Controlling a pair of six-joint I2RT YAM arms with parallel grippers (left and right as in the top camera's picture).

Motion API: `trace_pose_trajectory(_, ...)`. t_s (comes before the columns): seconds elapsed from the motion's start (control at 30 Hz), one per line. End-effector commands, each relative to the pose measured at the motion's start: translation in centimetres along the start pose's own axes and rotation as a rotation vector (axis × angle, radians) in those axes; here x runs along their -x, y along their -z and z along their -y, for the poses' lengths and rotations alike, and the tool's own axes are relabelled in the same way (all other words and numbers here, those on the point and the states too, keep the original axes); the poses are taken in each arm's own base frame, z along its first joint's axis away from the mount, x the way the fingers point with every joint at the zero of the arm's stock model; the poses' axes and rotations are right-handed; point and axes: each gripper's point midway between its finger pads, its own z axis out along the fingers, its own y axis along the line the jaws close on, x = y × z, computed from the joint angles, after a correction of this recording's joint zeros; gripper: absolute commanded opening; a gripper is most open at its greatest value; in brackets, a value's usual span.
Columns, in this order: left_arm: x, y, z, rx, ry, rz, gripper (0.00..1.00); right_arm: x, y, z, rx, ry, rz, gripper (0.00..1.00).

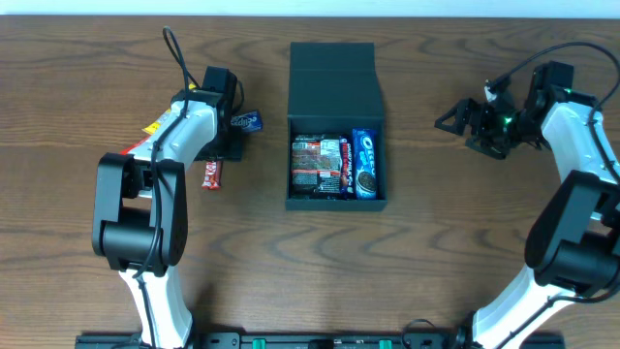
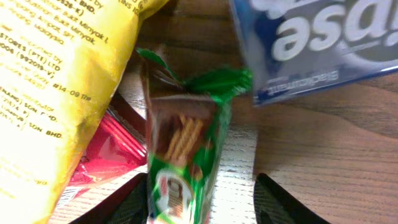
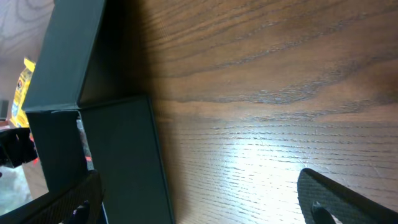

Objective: Pack container
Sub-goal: 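Grasp the green Milo bar with the left gripper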

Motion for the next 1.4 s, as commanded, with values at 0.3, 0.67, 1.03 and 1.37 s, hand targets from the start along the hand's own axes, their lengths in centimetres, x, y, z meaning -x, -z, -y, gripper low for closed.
trace_pose_trajectory(0.3,-1.0,-1.0,-0.1,0.002,-0.004,-0.030,0.43,0.4,0.3,-1.0,0.027,0.030,0.009,0.98)
trace_pose_trajectory(0.67,-1.8,-1.8,0.4,-0.027,0.013,-0.060,0.33,0.3,0.3,-1.0,0.026,0.028,0.006,0.95)
trace_pose_trajectory(1.03,-2.0,-1.4,0.6,-0.034,0.061,-0.075,0.24,0.4,0.3,-1.0,0.026,0.030,0.010,0.95)
trace_pose_trajectory(1.37,-0.2,4.0,0.4,-0.037,0.089,-0.057,0.16,0.5,0.3,-1.0,0.026,0.032,0.013,0.95)
